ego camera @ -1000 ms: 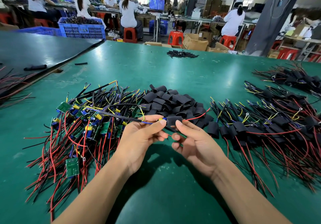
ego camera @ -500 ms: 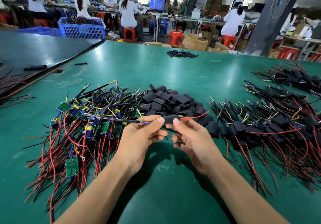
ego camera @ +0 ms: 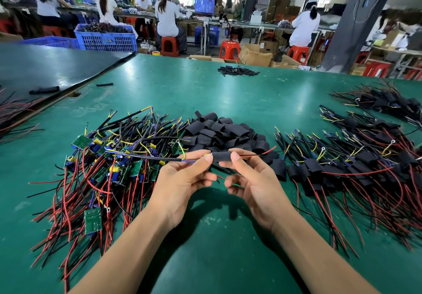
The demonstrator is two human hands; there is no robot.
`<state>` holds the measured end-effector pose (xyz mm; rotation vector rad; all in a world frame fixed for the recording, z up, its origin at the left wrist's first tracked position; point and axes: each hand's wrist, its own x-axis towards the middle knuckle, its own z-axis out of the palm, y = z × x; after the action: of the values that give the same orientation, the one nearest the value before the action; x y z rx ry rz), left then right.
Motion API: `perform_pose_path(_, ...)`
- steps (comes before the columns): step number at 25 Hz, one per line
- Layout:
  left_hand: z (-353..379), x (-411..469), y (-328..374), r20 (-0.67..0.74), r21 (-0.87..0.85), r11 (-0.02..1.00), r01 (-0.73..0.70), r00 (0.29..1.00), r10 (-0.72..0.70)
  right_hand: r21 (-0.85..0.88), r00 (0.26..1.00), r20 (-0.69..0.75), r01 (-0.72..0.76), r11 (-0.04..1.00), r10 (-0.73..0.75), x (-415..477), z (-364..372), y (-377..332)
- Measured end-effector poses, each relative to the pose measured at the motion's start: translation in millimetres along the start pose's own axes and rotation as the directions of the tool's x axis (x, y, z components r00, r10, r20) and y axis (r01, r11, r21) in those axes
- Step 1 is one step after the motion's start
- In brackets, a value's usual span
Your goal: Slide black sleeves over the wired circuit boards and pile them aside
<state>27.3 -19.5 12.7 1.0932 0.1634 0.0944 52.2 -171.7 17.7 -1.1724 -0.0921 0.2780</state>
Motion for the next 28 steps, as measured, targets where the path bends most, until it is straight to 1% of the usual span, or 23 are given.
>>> perform_pose_path(6,4,-4,3,0.067,0.004,0.999,0.036,0.997,-0.036,0.01,0.999,-0.007,0.041,0.999,-0.041,1,-1,0)
perform_pose_path(10,5,-6,3,0.081,0.041,0.998,0.042,0.996,-0.045,-0.052,0.995,0.008,0.1,0.994,-0.099,0,-1,3)
perform_pose_path(13,5,-5,2,0.1,0.055,0.998,0.038,0.994,-0.044,-0.057,0.995,0.016,0.097,0.994,-0.096,0,0,5)
perform_pose_path(16,4,-4,0,0.113,0.048,0.998,0.045,0.992,-0.051,-0.026,0.997,0.012,0.076,0.997,-0.076,2,0,6)
perform_pose_path(20,3,0,-1,0.018,-0.017,0.995,0.096,0.995,-0.096,0.01,0.998,-0.04,0.057,0.998,-0.057,4,-4,4)
perform_pose_path(23,-3,3,0,-0.016,-0.054,0.995,0.089,0.996,-0.09,0.026,0.996,-0.077,0.049,0.998,-0.047,7,-8,1)
perform_pose_path(25,-4,4,-2,-0.021,-0.065,0.996,0.064,0.998,-0.065,0.013,0.997,-0.059,0.057,0.998,-0.056,7,-8,2)
perform_pose_path(28,-4,5,-5,-0.042,-0.062,0.998,0.022,0.999,-0.025,-0.056,0.994,-0.003,0.109,0.992,-0.109,4,-7,5)
